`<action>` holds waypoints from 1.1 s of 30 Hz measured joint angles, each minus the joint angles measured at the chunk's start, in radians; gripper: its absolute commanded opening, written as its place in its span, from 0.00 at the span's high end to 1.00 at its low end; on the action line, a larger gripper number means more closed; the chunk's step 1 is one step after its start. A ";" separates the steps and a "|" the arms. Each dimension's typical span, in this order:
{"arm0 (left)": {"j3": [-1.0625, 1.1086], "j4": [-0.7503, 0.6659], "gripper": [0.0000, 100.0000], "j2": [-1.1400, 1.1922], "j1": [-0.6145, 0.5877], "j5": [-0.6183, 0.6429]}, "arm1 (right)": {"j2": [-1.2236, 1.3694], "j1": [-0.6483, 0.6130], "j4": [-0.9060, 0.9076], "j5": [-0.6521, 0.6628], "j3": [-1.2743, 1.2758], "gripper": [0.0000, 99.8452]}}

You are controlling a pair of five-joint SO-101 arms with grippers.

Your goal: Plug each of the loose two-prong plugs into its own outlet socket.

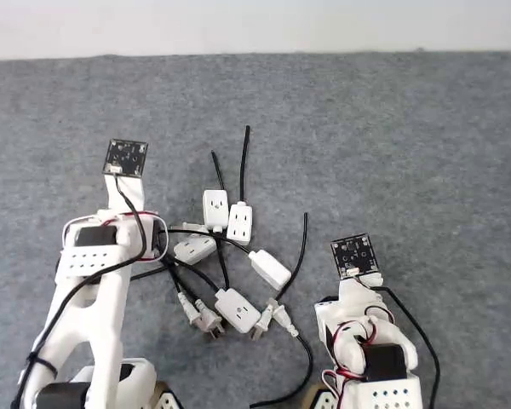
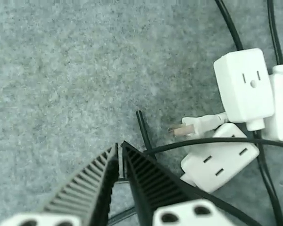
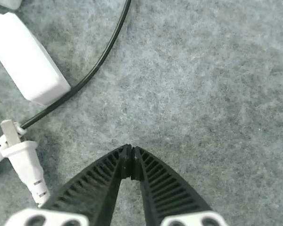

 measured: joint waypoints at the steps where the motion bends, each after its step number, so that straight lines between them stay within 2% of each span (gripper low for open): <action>1: 0.017 -0.021 0.98 0.000 0.000 0.000 | 0.000 0.000 0.000 0.000 0.000 0.99; 5: 0.066 -0.087 0.99 0.000 0.000 0.000 | 0.000 -0.017 0.000 0.000 0.000 0.99; 17: 0.069 -0.098 0.97 0.000 0.000 0.000 | 0.000 -0.086 0.000 0.000 0.000 0.99; 19: 0.069 -0.098 0.89 0.000 0.000 0.000 | 0.000 -0.086 0.000 0.000 0.000 0.99; 23: 0.055 -0.069 0.60 0.000 0.000 -0.018 | 0.000 -0.086 0.000 0.000 0.000 0.99; 25: 0.049 -0.043 0.50 0.000 -0.003 -0.025 | 0.000 -0.086 0.000 0.000 0.000 0.99; 27: 0.048 -0.028 0.48 0.000 -0.014 -0.028 | 0.000 -0.086 0.000 0.000 0.000 0.99; 33: 0.048 -0.020 0.48 0.000 -0.012 -0.095 | 0.000 -0.086 0.000 0.000 0.000 0.99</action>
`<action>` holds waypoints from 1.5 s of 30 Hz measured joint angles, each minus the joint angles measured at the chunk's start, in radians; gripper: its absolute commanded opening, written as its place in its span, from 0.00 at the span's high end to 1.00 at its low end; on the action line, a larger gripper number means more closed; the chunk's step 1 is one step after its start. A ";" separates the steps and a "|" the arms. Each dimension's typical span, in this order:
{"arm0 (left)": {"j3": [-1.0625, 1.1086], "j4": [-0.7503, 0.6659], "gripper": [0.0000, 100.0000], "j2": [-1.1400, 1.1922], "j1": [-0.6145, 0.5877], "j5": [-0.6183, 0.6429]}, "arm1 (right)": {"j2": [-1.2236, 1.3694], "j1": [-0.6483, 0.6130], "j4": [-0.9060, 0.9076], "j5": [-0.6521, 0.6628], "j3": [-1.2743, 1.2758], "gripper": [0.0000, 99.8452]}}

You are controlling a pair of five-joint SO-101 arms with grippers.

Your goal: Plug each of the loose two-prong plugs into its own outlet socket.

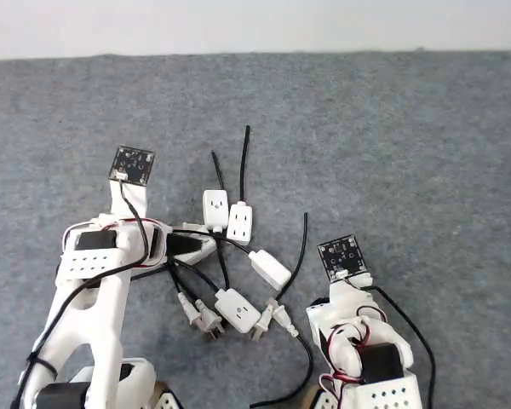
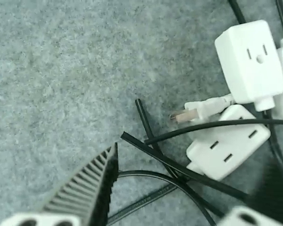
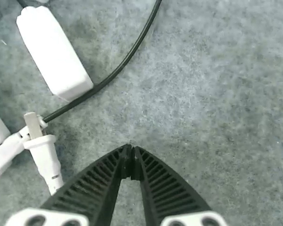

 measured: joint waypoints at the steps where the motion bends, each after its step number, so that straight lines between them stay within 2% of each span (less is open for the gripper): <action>1: 0.000 0.000 0.48 0.000 0.000 -0.003 | 0.000 0.000 0.000 0.000 0.000 0.99; 30: 0.000 -0.014 0.48 0.008 0.000 -0.005 | 0.000 -0.009 0.000 -0.003 0.000 0.99; 33: 0.014 -0.051 0.48 0.008 0.000 -0.005 | 0.000 -0.008 -0.063 -0.003 0.000 0.99; 36: 0.020 -0.061 0.48 0.008 0.000 -0.005 | 0.002 0.072 -0.138 0.029 -0.023 0.99; 40: 0.020 -0.063 0.48 0.008 0.000 -0.005 | 0.000 0.206 -0.273 0.146 -0.161 0.99; 42: 0.020 -0.063 0.48 0.008 0.000 -0.005 | 0.000 0.219 -0.333 0.172 -0.252 0.99; 45: 0.020 -0.063 0.48 0.008 0.000 -0.005 | 0.000 0.215 -0.348 0.178 -0.419 0.89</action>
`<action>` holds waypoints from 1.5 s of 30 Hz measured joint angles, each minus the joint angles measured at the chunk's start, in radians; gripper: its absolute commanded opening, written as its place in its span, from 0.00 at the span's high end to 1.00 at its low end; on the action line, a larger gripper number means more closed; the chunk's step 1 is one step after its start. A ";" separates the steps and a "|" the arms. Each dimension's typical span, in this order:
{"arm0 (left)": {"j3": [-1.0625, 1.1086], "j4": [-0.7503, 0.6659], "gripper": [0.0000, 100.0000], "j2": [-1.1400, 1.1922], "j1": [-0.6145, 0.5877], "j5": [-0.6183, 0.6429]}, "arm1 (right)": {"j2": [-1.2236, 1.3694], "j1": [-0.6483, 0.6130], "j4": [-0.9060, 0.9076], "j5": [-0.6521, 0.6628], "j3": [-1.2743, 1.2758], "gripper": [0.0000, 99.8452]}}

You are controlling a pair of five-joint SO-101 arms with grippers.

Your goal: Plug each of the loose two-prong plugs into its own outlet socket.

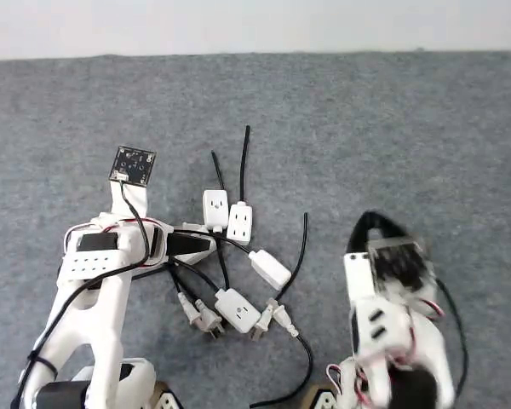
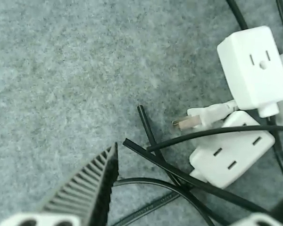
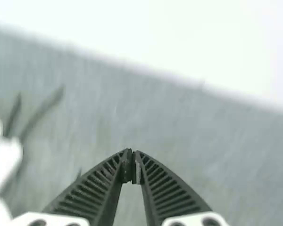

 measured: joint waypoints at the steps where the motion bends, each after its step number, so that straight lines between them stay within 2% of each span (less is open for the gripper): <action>1: 0.000 0.000 0.48 0.000 0.000 0.000 | -0.006 0.000 0.002 0.014 -0.066 0.84; 3: 0.002 0.000 0.48 0.000 0.000 0.000 | -0.014 0.000 0.023 0.066 -0.213 0.77; 4: 0.002 0.000 0.48 0.000 0.000 0.000 | -0.008 -0.002 0.032 0.092 -0.290 0.76; 9: 0.002 0.000 0.48 0.000 0.000 0.000 | 0.181 0.018 0.060 0.123 -0.624 0.84; 13: 0.002 0.000 0.48 0.000 0.000 0.000 | 0.491 0.060 0.144 0.109 -0.930 0.84; 19: 0.002 0.000 0.48 0.000 0.000 0.000 | 1.063 0.066 0.474 0.064 -1.292 0.82; 24: 0.002 0.000 0.48 0.000 0.000 0.000 | 1.502 0.006 0.675 0.068 -1.266 0.72; 29: 0.002 0.000 0.48 0.000 0.000 0.000 | 1.758 -0.100 0.727 0.244 -1.200 0.69; 34: 0.002 0.000 0.48 0.000 0.000 0.000 | 1.843 -0.229 0.724 0.319 -1.160 0.69; 45: 0.002 0.000 0.48 0.000 0.000 0.000 | 1.967 -0.548 0.638 0.322 -1.123 0.69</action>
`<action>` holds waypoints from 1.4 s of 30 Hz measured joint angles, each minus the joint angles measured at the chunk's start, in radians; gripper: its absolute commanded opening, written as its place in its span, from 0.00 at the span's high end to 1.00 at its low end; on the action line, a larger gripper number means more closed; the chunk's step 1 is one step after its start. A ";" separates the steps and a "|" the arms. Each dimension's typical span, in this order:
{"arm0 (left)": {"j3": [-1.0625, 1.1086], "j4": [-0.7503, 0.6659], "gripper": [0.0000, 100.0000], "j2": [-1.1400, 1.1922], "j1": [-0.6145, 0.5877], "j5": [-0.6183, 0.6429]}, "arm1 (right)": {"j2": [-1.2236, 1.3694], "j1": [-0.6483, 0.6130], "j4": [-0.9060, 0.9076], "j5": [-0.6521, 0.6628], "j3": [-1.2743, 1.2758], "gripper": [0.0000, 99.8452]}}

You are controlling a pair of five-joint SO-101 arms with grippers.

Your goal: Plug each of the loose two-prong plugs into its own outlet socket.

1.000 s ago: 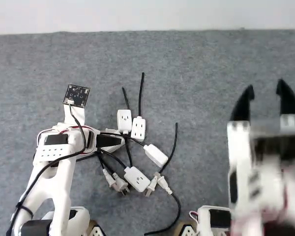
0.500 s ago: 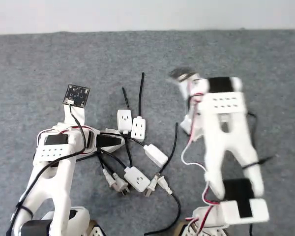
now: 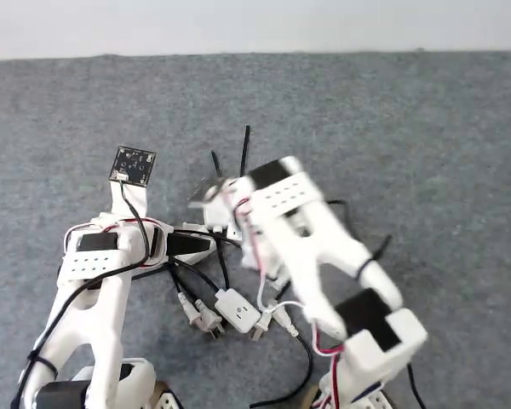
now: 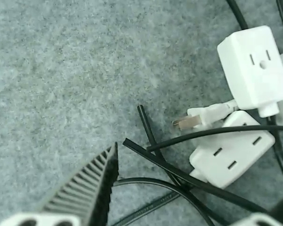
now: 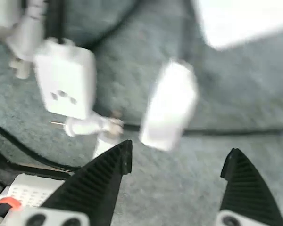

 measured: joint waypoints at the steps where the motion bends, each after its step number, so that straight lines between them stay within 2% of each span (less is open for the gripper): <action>1: 0.000 0.000 0.48 0.000 -0.003 0.000 | 0.020 -0.029 0.000 0.000 0.000 0.69; 6: 0.000 -0.031 0.48 0.002 -0.092 0.000 | 0.120 -0.141 -0.026 -0.029 0.000 0.69; 9: 0.000 -0.051 0.48 0.002 -0.135 0.031 | 0.169 -0.147 -0.066 -0.069 -0.002 0.69; 18: 0.000 -0.081 0.48 0.003 -0.147 0.054 | 0.226 -0.149 -0.149 -0.101 -0.002 0.69; 23: 0.000 -0.081 0.48 0.003 -0.147 0.054 | 0.259 -0.149 -0.158 -0.104 -0.003 0.89; 30: -0.002 -0.092 0.48 0.003 -0.149 0.061 | 0.298 -0.129 -0.195 -0.110 -0.021 0.84; 32: -0.002 -0.092 0.48 0.003 -0.146 0.057 | 0.298 -0.112 -0.198 -0.149 -0.023 0.82; 34: -0.002 -0.092 0.48 0.002 -0.140 0.057 | 0.299 -0.100 -0.199 -0.209 -0.025 0.85; 37: -0.002 -0.092 0.48 0.002 -0.143 0.057 | 0.298 -0.089 -0.192 -0.253 -0.026 1.00; 39: 0.000 -0.092 0.48 0.002 -0.140 0.057 | 0.298 -0.075 -0.192 -0.241 -0.026 0.97; 42: 0.000 -0.092 0.48 0.002 -0.141 0.057 | 0.299 -0.058 -0.192 -0.173 -0.026 0.99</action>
